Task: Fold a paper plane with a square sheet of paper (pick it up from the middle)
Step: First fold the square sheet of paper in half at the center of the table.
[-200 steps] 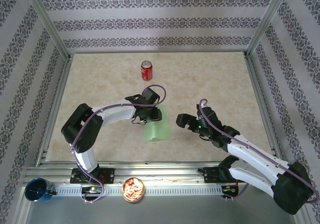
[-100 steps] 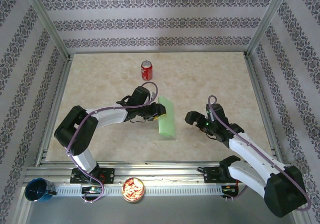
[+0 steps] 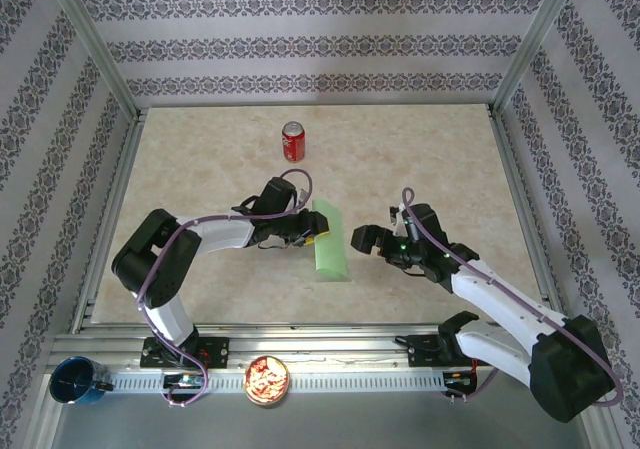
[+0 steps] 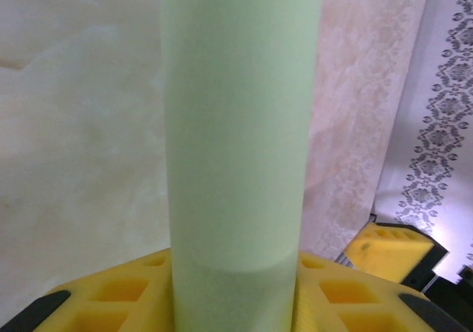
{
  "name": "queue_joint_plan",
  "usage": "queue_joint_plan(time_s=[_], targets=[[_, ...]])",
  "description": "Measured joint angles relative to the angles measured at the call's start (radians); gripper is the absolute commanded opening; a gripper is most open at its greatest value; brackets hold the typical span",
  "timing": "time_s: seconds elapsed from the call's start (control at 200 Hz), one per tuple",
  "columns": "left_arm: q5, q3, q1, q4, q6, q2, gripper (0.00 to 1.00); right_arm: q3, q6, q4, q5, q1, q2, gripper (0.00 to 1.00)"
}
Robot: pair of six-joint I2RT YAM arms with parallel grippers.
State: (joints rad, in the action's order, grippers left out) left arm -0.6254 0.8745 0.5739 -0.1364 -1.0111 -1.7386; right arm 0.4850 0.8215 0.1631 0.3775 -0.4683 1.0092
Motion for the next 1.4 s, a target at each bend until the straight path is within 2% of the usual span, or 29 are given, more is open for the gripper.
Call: queue_joint_plan(time_s=[0.19,0.44,0.759,1.064,1.404], targets=[[0.002,0.0,-0.004,0.016,0.016,-0.051,0.4,0.016,0.029,-0.034,-0.01,-0.019,0.068,0.98],[0.032,0.002,-0.019,0.057,0.051,-0.056,0.49,0.024,0.032,-0.088,0.031,-0.045,0.156,0.98],[0.119,0.041,-0.019,0.205,0.141,-0.026,0.57,0.008,0.027,-0.18,0.027,-0.076,0.129,0.98],[0.193,0.048,-0.019,0.306,0.182,0.003,0.55,-0.005,0.026,-0.206,0.025,-0.078,0.117,0.95],[0.245,0.048,-0.019,0.341,0.189,0.014,0.51,-0.023,0.04,-0.236,0.032,-0.078,0.137,0.94]])
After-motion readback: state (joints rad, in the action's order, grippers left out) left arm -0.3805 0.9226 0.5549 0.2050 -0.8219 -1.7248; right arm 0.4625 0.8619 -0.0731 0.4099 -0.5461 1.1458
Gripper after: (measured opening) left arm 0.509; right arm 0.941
